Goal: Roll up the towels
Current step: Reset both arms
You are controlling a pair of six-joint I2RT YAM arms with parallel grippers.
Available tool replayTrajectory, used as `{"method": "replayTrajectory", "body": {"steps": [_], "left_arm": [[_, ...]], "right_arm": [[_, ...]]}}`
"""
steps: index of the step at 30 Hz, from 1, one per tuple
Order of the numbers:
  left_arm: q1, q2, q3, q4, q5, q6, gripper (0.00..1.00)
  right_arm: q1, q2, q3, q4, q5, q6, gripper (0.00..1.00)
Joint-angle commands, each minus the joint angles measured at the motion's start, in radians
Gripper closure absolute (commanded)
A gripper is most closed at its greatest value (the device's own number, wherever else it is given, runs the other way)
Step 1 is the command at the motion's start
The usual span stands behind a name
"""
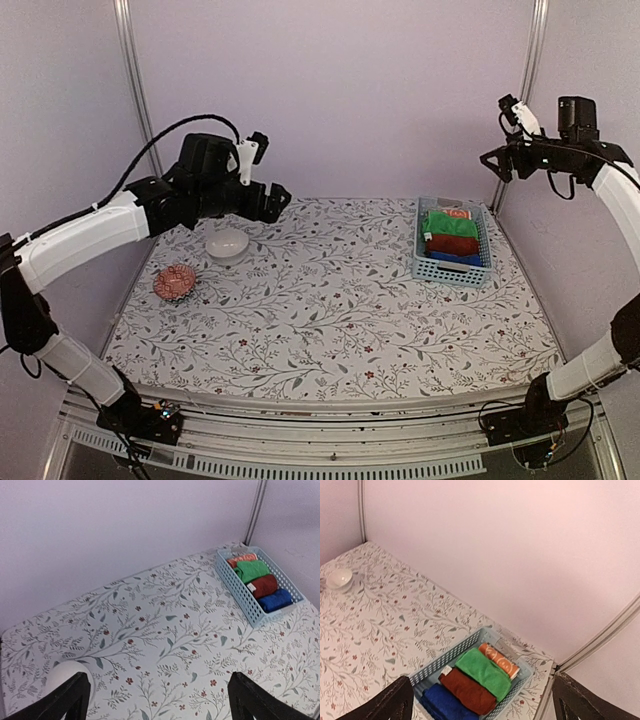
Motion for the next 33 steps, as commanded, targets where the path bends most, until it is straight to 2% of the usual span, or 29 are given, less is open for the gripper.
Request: {"method": "replayTrajectory", "body": {"steps": [1,7,15,23,28,33], "left_arm": [[0.035,-0.027,0.038,0.077,-0.229,0.081,0.01],[0.039,-0.058,-0.104,0.251,-0.326,0.163,0.01],[0.057,-0.200,-0.366,0.501,-0.349,0.185,0.02],[0.060,-0.213,-0.303,0.399,-0.299,0.171,0.01],[0.059,-0.246,-0.318,0.398,-0.247,0.173,0.02],[0.050,-0.259,-0.333,0.391,-0.255,0.186,0.02]], "right_arm": [[0.003,-0.129,-0.119,0.273,0.143,0.277,0.01],[0.004,-0.313,-0.439,0.527,0.183,0.395,0.01],[-0.011,-0.363,-0.634,0.603,0.134,0.421,0.01],[-0.050,-0.364,-0.628,0.597,0.086,0.443,0.01],[-0.053,-0.349,-0.613,0.578,0.079,0.425,0.01],[-0.058,-0.335,-0.597,0.564,0.050,0.396,0.01]]}}
